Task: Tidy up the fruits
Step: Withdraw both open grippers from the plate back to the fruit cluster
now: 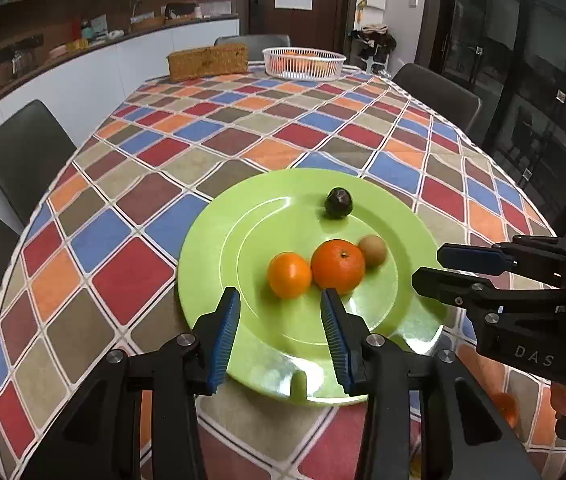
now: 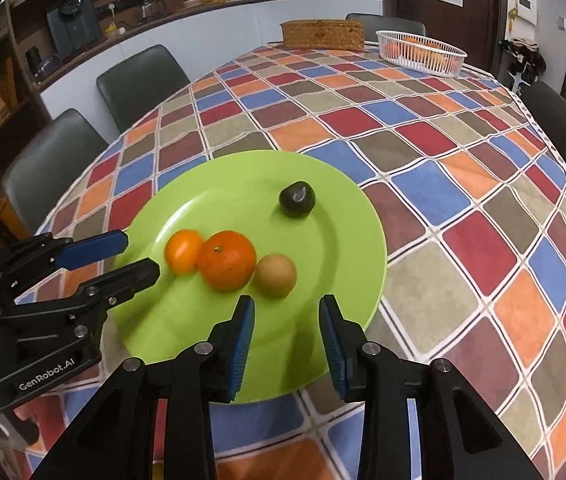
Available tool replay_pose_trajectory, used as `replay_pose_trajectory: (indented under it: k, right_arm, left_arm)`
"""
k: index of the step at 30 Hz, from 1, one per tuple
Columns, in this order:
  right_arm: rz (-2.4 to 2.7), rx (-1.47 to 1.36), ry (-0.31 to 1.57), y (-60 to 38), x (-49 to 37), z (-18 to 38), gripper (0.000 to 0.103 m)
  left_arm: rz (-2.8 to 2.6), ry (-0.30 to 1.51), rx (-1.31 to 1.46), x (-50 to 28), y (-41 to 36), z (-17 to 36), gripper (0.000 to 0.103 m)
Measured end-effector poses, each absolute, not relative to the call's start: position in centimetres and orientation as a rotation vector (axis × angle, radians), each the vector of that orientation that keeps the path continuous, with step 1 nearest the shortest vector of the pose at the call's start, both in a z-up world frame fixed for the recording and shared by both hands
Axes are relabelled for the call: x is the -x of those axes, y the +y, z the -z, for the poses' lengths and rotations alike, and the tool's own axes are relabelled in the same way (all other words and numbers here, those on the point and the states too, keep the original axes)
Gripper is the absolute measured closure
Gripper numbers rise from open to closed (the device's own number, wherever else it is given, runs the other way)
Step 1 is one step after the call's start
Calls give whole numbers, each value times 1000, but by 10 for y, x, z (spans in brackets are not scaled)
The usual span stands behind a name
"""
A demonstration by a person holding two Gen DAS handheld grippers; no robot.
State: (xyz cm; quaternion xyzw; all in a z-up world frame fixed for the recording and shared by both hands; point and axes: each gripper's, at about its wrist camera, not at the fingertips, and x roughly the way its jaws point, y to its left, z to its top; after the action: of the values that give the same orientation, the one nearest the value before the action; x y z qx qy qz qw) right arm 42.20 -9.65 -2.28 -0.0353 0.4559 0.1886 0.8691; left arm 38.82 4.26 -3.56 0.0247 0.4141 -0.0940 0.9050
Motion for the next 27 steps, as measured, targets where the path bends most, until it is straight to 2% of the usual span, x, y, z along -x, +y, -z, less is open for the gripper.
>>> replay_pose_trajectory:
  k: [9, 27]
  right_arm:
    - [-402, 102, 847, -95, -381, -12, 68]
    - [-412, 147, 705, -100, -270, -59, 68]
  left_arm:
    - [202, 790, -26, -346, 42, 4, 62]
    - [257, 649, -87, -230, 32, -46, 54]
